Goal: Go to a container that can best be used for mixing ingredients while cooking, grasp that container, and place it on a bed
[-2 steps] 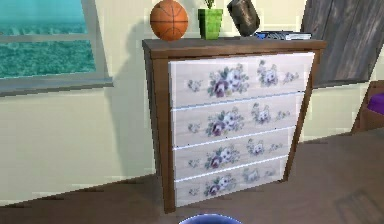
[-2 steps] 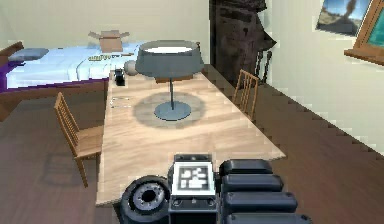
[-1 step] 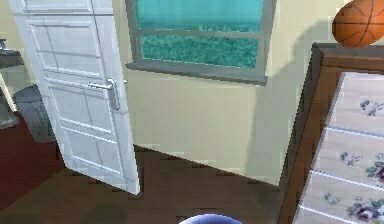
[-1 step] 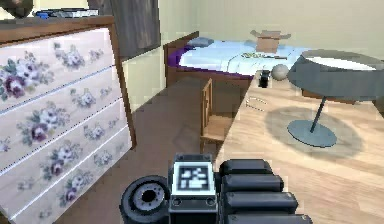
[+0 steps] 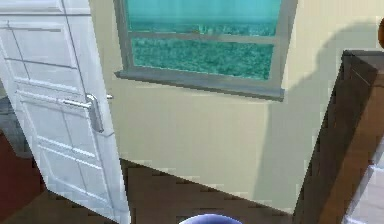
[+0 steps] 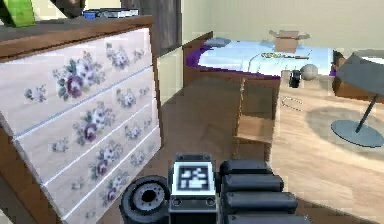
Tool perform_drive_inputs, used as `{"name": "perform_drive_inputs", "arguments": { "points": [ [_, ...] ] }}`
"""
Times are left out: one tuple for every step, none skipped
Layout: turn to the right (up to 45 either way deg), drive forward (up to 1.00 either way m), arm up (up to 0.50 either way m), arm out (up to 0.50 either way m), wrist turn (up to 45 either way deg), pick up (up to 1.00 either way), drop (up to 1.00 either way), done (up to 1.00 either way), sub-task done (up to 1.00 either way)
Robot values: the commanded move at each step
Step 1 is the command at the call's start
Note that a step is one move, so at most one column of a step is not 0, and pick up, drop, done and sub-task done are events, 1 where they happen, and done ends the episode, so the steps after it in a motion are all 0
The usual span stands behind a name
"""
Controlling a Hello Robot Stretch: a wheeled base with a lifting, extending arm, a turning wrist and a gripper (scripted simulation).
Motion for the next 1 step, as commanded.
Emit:
{"name": "perform_drive_inputs", "arguments": {
  "points": [
    [45.0, 0.0, 0.0, 0.0, 0.0, 0.0, 0.0, 0.0, 0.0]
  ]
}}
